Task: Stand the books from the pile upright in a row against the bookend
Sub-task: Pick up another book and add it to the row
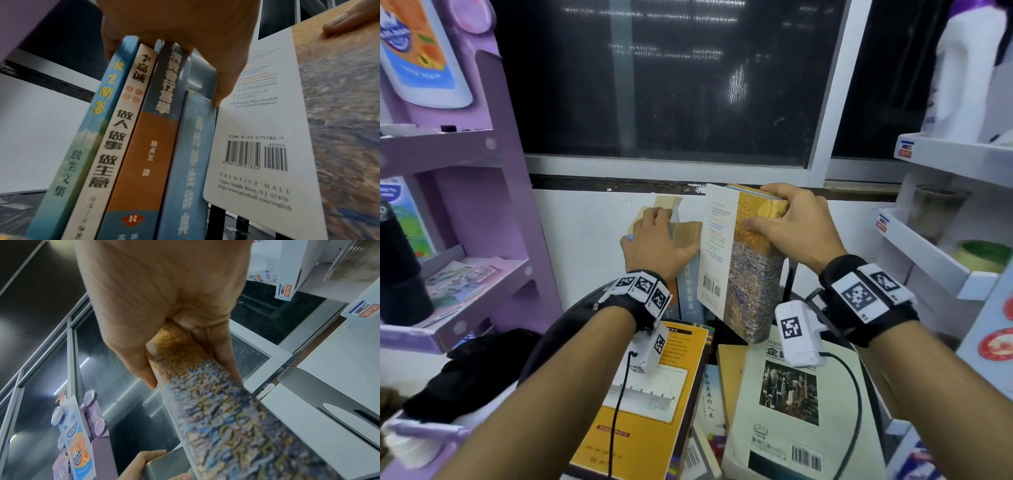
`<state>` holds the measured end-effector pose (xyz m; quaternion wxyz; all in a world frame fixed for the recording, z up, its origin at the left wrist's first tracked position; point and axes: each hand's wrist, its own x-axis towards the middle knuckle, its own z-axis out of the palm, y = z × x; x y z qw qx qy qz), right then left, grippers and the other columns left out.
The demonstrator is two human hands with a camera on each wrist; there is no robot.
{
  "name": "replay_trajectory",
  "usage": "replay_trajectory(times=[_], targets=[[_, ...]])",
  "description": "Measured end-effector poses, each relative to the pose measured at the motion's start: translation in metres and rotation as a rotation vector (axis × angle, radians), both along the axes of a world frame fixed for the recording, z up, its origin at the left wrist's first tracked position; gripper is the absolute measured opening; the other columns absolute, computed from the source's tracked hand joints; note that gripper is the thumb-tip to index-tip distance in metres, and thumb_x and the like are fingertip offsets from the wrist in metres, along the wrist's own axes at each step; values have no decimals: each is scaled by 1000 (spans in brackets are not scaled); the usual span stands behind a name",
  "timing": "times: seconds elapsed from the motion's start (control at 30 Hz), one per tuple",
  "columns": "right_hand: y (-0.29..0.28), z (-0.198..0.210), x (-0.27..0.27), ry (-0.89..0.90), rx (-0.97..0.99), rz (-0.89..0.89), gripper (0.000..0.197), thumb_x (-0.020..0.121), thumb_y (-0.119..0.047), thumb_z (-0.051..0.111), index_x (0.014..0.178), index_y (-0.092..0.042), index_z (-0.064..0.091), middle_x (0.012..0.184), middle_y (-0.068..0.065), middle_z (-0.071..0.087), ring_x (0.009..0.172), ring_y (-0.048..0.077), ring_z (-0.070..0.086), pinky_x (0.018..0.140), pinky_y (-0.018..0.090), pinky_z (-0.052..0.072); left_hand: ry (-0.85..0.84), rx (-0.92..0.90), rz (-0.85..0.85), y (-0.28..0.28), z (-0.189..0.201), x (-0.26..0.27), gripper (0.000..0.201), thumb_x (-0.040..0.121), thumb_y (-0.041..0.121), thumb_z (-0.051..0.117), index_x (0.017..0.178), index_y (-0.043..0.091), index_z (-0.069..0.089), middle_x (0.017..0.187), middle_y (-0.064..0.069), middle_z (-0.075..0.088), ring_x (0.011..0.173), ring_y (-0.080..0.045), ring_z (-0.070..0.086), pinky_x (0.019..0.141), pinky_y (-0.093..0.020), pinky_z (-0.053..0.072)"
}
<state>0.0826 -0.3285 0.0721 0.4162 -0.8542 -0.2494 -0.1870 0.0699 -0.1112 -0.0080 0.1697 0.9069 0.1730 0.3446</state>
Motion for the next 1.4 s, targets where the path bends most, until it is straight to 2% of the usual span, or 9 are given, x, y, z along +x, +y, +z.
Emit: replay_trajectory(times=[0.13,0.3,0.5,0.63,0.73,0.83,0.9,1.03,1.4], targets=[[-1,2,3,1,-11,-15,55,77,-33,79,127,-22,60,107,0,60,99,16,54,77,20,46,-21,-1,2,-1,-1,0,77,71,70,57,132,25,43,135,4,43,124,-21,45,99,-52,35],[0,1,4,-4,-27,-38,63,73,-39,79,130,-25,57,115,5,62,113,24,54,95,41,52,-30,-15,-4,1,-2,1,73,71,66,59,129,24,44,132,3,43,122,-22,45,98,-50,36],[4,-4,5,13,25,-62,62,74,-36,78,131,-22,58,114,2,65,103,19,60,90,39,55,-21,-12,-5,2,-1,1,74,70,63,61,130,23,43,134,2,43,124,-22,43,98,-49,36],[18,-8,3,-1,0,-80,54,79,-33,73,130,-24,58,110,0,62,105,19,52,94,33,48,-18,7,4,2,-1,1,73,70,65,60,129,25,44,134,2,43,126,-23,40,97,-48,38],[30,-11,6,-3,-4,-128,43,79,-32,70,120,-25,61,105,1,65,94,21,56,84,31,50,-17,2,4,2,-1,2,73,68,67,60,128,27,45,132,2,43,125,-23,40,96,-48,38],[44,-13,8,29,-43,-163,39,82,-30,67,119,-22,60,104,3,61,88,21,49,70,27,37,-31,1,1,2,-2,4,70,67,67,61,125,29,47,129,3,44,123,-23,41,94,-47,38],[55,-14,10,39,-75,-211,35,82,-33,65,115,-23,60,100,4,59,89,25,55,65,28,38,-43,-8,-8,1,-2,5,69,67,65,63,124,29,47,127,3,45,122,-22,42,93,-46,38],[75,-23,20,36,-52,-215,34,79,-29,64,111,-19,61,100,10,65,93,33,61,77,39,54,-50,-5,-18,-1,-3,7,69,67,65,63,123,29,48,125,3,45,120,-22,43,93,-47,39],[95,-46,37,58,-93,-241,46,84,-34,62,126,-16,53,107,15,64,99,37,59,77,35,47,-57,28,-73,7,-4,7,71,68,74,59,123,31,49,123,7,46,116,-19,47,91,-46,42]])
